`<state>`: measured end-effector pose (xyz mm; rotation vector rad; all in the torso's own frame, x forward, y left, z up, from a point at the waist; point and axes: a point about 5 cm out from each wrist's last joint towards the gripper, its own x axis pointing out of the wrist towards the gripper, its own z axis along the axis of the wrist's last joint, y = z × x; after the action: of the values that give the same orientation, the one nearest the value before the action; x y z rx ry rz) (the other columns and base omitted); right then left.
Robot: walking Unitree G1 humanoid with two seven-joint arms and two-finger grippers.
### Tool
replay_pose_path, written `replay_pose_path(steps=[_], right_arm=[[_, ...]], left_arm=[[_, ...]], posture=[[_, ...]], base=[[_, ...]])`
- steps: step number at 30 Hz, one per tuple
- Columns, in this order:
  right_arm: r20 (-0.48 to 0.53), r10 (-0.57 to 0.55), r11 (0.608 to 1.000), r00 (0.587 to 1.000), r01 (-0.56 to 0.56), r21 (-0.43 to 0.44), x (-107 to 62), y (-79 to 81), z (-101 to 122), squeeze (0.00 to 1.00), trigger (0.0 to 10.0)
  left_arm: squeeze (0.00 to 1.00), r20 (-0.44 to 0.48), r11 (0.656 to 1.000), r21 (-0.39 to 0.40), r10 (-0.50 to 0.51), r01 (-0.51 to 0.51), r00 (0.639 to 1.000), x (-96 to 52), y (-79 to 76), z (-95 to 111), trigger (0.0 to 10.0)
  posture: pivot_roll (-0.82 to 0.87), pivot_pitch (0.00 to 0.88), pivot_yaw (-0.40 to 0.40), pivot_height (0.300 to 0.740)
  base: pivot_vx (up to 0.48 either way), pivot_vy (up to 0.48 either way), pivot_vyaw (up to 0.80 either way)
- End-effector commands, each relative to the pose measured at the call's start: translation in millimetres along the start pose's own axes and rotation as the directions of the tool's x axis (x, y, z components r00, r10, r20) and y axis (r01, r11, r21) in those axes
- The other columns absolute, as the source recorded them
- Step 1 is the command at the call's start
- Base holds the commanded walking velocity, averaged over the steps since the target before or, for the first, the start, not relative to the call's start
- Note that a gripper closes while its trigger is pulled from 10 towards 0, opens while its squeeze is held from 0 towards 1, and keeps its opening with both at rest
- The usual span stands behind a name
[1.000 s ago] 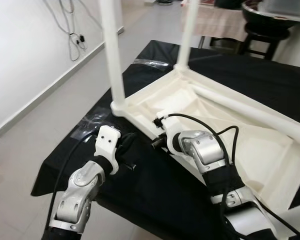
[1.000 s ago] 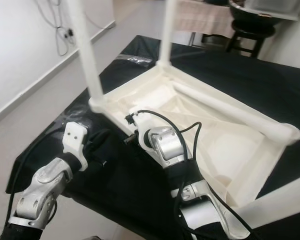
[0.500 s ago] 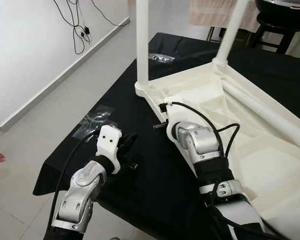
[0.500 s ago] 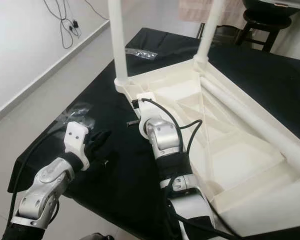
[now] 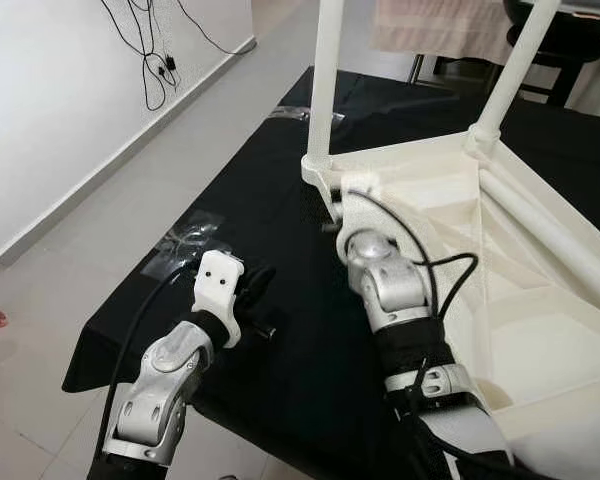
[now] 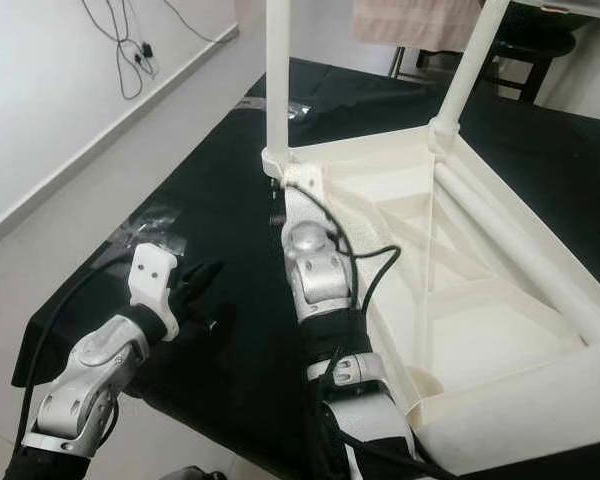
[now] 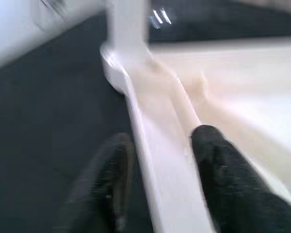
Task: Building children table
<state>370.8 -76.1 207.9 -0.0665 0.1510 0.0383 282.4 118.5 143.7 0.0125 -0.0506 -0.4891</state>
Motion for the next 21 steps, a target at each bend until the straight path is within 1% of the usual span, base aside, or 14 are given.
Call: replay_pose_path(steps=[1,2,4,5,7,8,9,11,13,14,18,19,21], right_arm=[[0.074,0.106,0.994,0.992,-0.107,0.015,-5.0,10.1,5.0,1.00,10.0],[0.074,0.106,0.994,0.992,-0.107,0.015,-5.0,10.1,5.0,1.00,10.0],[0.134,0.181,0.983,0.974,-0.184,0.016,-10.3,10.3,9.7,1.00,10.0],[0.159,0.207,0.978,0.965,-0.210,0.004,-13.4,8.6,10.2,0.84,10.0],[0.175,0.222,0.975,0.959,-0.224,-0.005,-15.4,7.4,10.3,0.84,10.0],[0.179,0.250,0.967,0.951,-0.254,0.000,-17.9,6.5,8.6,0.00,10.0],[0.188,0.261,0.964,0.947,-0.266,-0.003,-20.2,4.7,6.6,0.00,10.0],[0.188,0.261,0.964,0.947,-0.266,-0.003,-20.2,4.7,6.6,0.00,10.0],[0.206,0.289,0.955,0.935,-0.297,0.008,-24.2,2.6,2.3,0.00,10.0],[0.206,0.289,0.955,0.935,-0.297,0.008,-24.2,2.6,2.3,0.00,10.0],[0.209,0.306,0.949,0.929,-0.316,0.015,-30.3,-1.8,-7.8,0.00,10.0],[0.204,0.297,0.952,0.933,-0.305,0.011,-31.4,-4.0,-11.3,0.00,10.0],[0.202,0.293,0.954,0.935,-0.301,0.008,-32.2,-5.6,-13.5,0.00,10.0]], left_arm=[[0.00,-0.002,1.000,0.005,0.013,-0.013,1.000,-0.9,0.3,-0.8,10.0],[0.00,-0.002,1.000,0.005,0.013,-0.013,1.000,-0.9,0.3,-0.8,10.0],[0.00,0.004,0.999,0.007,0.040,-0.040,0.999,-0.9,2.9,-0.2,10.0],[0.00,0.008,0.998,0.006,0.064,-0.064,0.998,-1.1,5.5,0.1,10.0],[0.00,0.010,0.997,0.005,0.080,-0.080,0.997,-1.2,7.4,0.4,10.0],[0.00,0.014,0.995,-0.001,0.104,-0.104,0.994,-1.5,10.3,1.0,10.0],[0.00,0.016,0.991,-0.007,0.133,-0.133,0.991,-2.0,13.6,1.2,10.0],[0.00,0.016,0.991,-0.007,0.133,-0.133,0.991,-2.0,13.6,1.2,10.0],[0.00,0.014,0.985,-0.007,0.175,-0.175,0.984,-2.9,18.5,1.3,10.0],[0.00,0.014,0.985,-0.007,0.175,-0.175,0.984,-2.9,18.5,1.3,10.0],[0.00,0.004,0.971,0.022,0.237,-0.237,0.971,-4.5,26.9,0.4,10.0],[0.00,0.004,0.967,0.032,0.251,-0.251,0.968,-4.7,29.0,0.3,10.0],[0.00,0.004,0.965,0.039,0.260,-0.260,0.966,-4.7,30.2,0.4,10.0]], posture=[[0.04,0.105,-0.030,0.740],[0.04,0.105,-0.030,0.740],[0.04,0.106,-0.030,0.740],[0.04,0.108,-0.030,0.740],[0.03,0.108,-0.031,0.740],[0.03,0.109,-0.030,0.740],[0.03,0.111,-0.030,0.740],[0.03,0.111,-0.030,0.740],[0.03,0.112,-0.029,0.740],[0.03,0.112,-0.029,0.740],[0.03,0.112,-0.024,0.740],[0.03,0.111,-0.023,0.740],[0.03,0.111,-0.023,0.740]], base=[[0.000,0.000,0.00],[0.000,0.000,0.00],[0.000,0.000,0.00],[0.000,0.000,0.00],[0.000,0.000,0.00],[0.000,0.000,0.00],[0.000,0.000,0.00],[0.000,0.000,0.00],[0.000,0.000,0.00],[0.000,0.000,0.00],[0.000,0.480,0.00],[0.000,0.480,0.00],[0.000,0.480,0.00]])
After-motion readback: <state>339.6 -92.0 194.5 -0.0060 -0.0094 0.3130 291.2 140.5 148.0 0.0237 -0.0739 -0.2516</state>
